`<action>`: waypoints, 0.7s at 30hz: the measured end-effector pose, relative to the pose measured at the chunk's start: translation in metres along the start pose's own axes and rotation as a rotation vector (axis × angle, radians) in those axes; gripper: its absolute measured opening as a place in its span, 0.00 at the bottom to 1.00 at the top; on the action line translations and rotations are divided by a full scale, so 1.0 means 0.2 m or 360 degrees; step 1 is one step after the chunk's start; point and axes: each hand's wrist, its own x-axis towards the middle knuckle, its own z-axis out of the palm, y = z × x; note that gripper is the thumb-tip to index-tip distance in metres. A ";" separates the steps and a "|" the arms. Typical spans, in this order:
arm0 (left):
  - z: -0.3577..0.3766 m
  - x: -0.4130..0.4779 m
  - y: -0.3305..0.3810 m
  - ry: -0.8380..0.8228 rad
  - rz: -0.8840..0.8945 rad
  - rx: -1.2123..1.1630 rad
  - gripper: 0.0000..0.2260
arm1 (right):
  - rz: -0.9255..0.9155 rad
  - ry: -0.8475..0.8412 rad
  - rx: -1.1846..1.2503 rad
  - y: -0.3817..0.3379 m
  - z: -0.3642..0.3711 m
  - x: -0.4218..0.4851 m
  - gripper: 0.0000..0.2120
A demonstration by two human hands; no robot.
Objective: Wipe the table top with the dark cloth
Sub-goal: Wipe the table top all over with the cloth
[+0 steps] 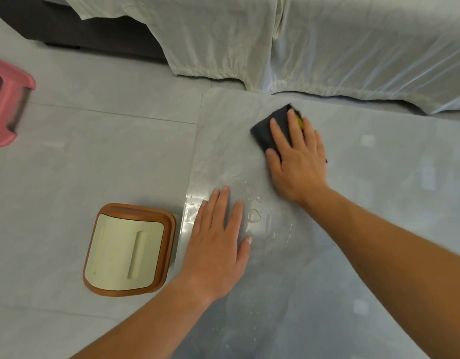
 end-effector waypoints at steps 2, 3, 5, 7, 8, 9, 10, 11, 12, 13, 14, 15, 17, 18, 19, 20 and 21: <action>0.01 -0.04 0.02 0.0008 -0.0017 0.0025 0.30 | -0.0185 -0.0010 -0.0066 -0.01 0.04 -0.21 0.28; 0.02 -0.07 0.03 -0.0003 -0.0029 0.0040 0.30 | -0.0300 -0.0036 -0.0091 0.00 0.06 -0.32 0.28; 0.05 -0.14 0.04 -0.0041 -0.0062 0.0075 0.29 | -0.0493 -0.0138 -0.0136 0.06 0.08 -0.45 0.27; 0.09 -0.19 0.06 -0.0077 -0.0064 0.0095 0.29 | -0.0497 -0.0123 -0.0117 0.12 0.06 -0.40 0.27; 0.11 -0.22 0.06 -0.0091 -0.0059 0.0112 0.29 | -0.0391 -0.0089 -0.0082 0.13 0.05 -0.34 0.28; 0.12 -0.23 0.07 -0.0094 -0.0063 0.0132 0.29 | -0.0236 -0.0061 -0.0033 0.12 0.04 -0.27 0.28; 0.13 -0.25 0.07 -0.0082 -0.0079 0.0138 0.29 | -0.0085 -0.0041 0.0012 0.10 0.03 -0.22 0.28; 0.13 -0.26 0.07 -0.0062 -0.0099 0.0123 0.30 | 0.0020 -0.0019 0.0037 0.07 0.04 -0.21 0.27; 0.13 -0.27 0.07 -0.0047 -0.0113 0.0089 0.30 | 0.0067 0.0000 0.0047 0.05 0.05 -0.23 0.27; 0.13 -0.28 0.07 -0.0038 -0.0118 0.0054 0.30 | 0.0049 0.0020 0.0037 0.03 0.07 -0.29 0.27; 0.12 -0.29 0.08 -0.0030 -0.0120 0.0033 0.30 | -0.0028 0.0026 0.0008 0.02 0.09 -0.39 0.27; 0.12 -0.31 0.08 -0.0024 -0.0118 0.0029 0.30 | -0.0133 0.0026 -0.0022 0.01 0.11 -0.51 0.27; 0.11 -0.35 0.08 -0.0023 -0.0113 0.0047 0.29 | -0.0387 -0.0038 -0.0065 0.03 0.15 -0.75 0.27; 0.12 -0.37 0.08 -0.0032 -0.0122 0.0061 0.29 | -0.0502 -0.0096 -0.0096 0.06 0.16 -0.84 0.27; 0.13 -0.40 0.08 -0.0040 -0.0139 0.0078 0.28 | -0.0592 -0.0140 -0.0123 0.09 0.15 -0.87 0.27; 0.14 -0.43 0.09 -0.0046 -0.0160 0.0092 0.28 | -0.0644 -0.0149 -0.0132 0.12 0.15 -0.86 0.27; 0.16 -0.46 0.09 -0.0048 -0.0177 0.0105 0.28 | -0.0633 -0.0124 -0.0129 0.14 0.15 -0.82 0.27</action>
